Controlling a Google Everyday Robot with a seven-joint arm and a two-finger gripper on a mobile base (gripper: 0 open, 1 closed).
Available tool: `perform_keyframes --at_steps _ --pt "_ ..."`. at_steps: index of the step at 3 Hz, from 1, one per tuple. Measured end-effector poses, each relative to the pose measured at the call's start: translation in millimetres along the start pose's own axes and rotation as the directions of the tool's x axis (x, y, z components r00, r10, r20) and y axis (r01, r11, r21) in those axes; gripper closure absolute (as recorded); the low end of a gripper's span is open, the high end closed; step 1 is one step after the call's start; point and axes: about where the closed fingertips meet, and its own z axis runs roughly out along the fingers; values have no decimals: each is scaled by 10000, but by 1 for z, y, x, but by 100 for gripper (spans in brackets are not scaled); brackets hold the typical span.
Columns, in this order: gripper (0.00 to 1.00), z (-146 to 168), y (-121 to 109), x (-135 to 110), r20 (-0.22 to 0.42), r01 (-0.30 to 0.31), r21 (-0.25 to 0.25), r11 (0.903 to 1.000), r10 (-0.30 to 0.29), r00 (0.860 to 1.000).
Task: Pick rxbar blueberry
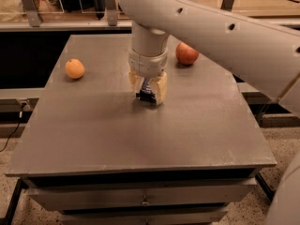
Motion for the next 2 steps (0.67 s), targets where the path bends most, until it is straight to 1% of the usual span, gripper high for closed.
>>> perform_keyframes --at_steps 1,2 --pt "85 -2 0 0 -2 1 1 10000 -1 10000" --pt "100 -12 -3 -19 201 360 247 9990 -365 9991"
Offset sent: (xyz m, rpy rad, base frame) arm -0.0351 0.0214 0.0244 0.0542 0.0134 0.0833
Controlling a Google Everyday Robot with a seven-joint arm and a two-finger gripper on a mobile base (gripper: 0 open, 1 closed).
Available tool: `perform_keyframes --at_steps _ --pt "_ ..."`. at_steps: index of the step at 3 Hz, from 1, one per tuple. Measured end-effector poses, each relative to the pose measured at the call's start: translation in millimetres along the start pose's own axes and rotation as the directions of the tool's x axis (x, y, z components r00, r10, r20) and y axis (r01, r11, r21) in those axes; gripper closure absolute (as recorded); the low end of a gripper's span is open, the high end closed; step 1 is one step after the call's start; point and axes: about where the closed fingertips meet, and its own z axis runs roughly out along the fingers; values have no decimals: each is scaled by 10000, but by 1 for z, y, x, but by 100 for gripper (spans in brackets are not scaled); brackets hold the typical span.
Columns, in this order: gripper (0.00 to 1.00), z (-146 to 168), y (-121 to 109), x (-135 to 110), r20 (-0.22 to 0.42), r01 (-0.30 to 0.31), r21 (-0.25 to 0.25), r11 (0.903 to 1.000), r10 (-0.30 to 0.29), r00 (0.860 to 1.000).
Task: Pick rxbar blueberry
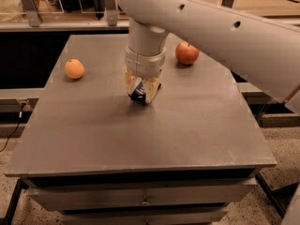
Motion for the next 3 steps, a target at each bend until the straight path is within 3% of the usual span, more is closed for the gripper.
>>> perform_keyframes --at_steps 2,3 --pt "100 -43 -13 -11 607 76 1197 9928 -149 9980" --pt "100 -43 -13 -11 606 76 1198 9928 -149 9980"
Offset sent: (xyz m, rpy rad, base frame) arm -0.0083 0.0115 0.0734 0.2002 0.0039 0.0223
